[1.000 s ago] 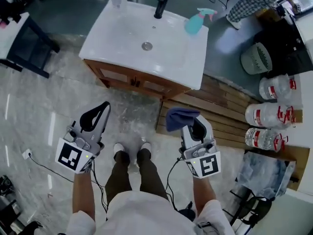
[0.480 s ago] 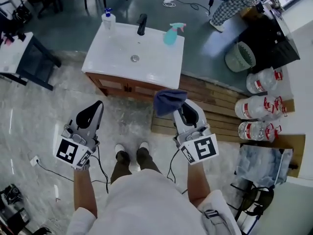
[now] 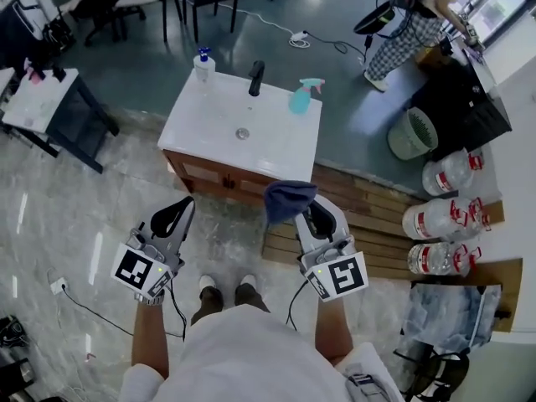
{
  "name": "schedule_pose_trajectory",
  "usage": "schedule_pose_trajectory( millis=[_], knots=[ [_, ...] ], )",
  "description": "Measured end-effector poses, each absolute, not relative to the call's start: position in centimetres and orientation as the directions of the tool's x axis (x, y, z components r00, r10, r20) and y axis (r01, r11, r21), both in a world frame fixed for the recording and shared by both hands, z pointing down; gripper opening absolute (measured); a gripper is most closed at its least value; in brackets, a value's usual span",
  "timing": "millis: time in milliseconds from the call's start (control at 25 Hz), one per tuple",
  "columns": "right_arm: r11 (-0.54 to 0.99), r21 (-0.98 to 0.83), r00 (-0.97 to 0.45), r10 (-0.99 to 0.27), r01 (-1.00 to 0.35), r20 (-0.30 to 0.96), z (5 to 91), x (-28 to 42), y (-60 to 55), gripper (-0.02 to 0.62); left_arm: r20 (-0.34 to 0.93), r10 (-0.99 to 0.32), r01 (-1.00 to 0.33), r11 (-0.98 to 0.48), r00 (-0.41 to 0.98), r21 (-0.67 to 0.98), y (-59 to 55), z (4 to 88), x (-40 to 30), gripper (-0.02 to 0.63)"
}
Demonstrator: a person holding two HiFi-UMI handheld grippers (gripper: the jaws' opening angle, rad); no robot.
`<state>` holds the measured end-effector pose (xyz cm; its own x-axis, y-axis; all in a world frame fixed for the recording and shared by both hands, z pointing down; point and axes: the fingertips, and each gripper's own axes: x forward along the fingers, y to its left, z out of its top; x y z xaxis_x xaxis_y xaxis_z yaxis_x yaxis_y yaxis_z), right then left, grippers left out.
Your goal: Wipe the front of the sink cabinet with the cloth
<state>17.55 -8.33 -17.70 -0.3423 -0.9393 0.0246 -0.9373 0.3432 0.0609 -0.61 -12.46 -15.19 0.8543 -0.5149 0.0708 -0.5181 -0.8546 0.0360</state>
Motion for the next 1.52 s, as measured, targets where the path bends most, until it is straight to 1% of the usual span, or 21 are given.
schedule_pose_trajectory(
  millis=[200, 360, 1120, 1520],
  knots=[
    [0.362, 0.077, -0.364, -0.932, -0.929, -0.007, -19.3, 15.9, -8.4, 0.069, 0.046, -0.524, -0.525, -0.850, 0.851, 0.040, -11.8, -17.1, -2.3, 0.005],
    [0.385, 0.044, -0.386, -0.923, -0.922, -0.014, -19.8, 15.0, -8.7, 0.066, 0.023, -0.539, -0.540, -0.841, 0.842, 0.043, -12.0, -18.4, -3.1, 0.003],
    [0.361, 0.012, -0.362, -0.932, -0.932, -0.019, -19.6, 15.7, -8.2, 0.061, 0.019, -0.577, -0.577, -0.815, 0.816, 0.042, -11.8, -18.8, -4.6, 0.004],
    [0.368, -0.009, -0.368, -0.930, -0.930, -0.007, -18.8, 15.3, -7.7, 0.061, 0.024, -0.523, -0.523, -0.851, 0.852, 0.040, -10.5, -18.4, -4.1, 0.003]
  ],
)
